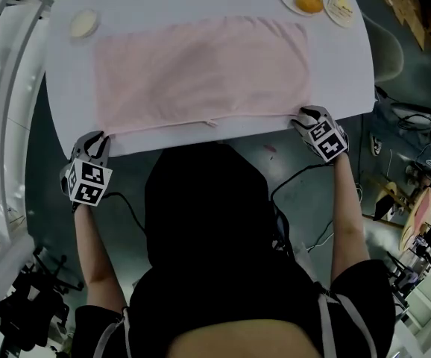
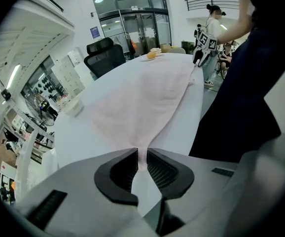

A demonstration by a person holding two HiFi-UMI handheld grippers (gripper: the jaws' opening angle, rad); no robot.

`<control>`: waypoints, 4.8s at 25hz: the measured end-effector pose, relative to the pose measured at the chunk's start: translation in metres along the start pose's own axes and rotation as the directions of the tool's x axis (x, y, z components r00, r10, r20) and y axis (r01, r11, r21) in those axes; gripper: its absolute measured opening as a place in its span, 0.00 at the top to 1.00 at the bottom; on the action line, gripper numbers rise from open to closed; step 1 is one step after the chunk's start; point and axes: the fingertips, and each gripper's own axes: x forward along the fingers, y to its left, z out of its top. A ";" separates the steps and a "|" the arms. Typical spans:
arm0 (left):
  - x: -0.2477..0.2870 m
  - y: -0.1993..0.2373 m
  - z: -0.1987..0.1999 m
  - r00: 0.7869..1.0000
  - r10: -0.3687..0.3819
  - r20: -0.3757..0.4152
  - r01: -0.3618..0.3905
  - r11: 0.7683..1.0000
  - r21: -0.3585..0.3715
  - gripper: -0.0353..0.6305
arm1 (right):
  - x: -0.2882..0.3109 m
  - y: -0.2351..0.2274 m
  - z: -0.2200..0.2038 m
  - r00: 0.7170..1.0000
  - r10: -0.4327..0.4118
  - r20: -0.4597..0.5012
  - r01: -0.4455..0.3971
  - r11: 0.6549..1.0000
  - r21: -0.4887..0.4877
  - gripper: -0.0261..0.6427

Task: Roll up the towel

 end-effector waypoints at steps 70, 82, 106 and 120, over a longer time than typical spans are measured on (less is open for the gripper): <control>-0.004 0.155 0.050 0.987 0.093 0.131 -0.048 0.949 -0.312 0.63 | -0.034 -0.162 0.103 0.990 -0.048 0.136 0.037 0.996 0.085 0.69; -0.042 0.100 0.045 0.977 0.087 0.192 -0.040 0.971 -0.235 0.63 | -0.078 -0.110 0.100 0.978 -0.094 0.184 0.097 0.995 -0.008 0.65; 0.027 0.024 0.017 1.000 -0.008 -0.012 0.008 1.000 -0.009 0.63 | -0.027 -0.047 0.038 0.981 -0.190 0.037 0.194 0.956 -0.220 0.65; 0.047 0.034 0.010 0.995 -0.005 -0.100 0.009 0.999 0.045 0.78 | -0.007 -0.081 0.030 0.959 -0.278 -0.055 0.237 0.892 -0.385 0.80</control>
